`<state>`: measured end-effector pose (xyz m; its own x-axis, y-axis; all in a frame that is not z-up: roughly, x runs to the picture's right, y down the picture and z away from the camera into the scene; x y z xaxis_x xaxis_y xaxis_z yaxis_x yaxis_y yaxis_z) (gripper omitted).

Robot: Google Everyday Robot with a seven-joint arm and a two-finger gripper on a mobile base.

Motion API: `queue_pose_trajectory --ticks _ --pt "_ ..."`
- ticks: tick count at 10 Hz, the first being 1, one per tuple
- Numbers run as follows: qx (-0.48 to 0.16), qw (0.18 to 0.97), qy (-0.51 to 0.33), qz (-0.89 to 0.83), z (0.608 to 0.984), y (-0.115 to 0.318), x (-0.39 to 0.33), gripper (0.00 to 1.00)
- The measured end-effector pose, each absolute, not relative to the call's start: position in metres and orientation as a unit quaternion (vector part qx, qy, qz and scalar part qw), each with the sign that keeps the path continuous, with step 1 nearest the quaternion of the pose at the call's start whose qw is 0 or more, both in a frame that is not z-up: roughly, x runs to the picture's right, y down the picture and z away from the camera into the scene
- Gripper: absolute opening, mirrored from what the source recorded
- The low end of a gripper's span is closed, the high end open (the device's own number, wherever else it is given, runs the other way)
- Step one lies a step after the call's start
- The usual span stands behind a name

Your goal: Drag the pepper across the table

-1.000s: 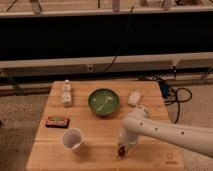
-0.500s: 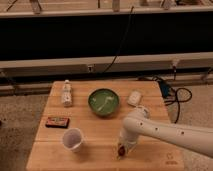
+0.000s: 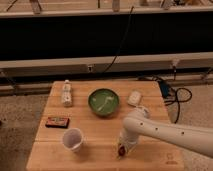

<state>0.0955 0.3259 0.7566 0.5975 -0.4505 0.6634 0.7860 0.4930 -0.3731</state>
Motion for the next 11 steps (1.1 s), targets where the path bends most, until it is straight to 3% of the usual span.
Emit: queue_pose_trajectory --ticks 11 --pt "-0.332 0.833 -0.255 -0.362 0.761 0.316 0.106 0.02"
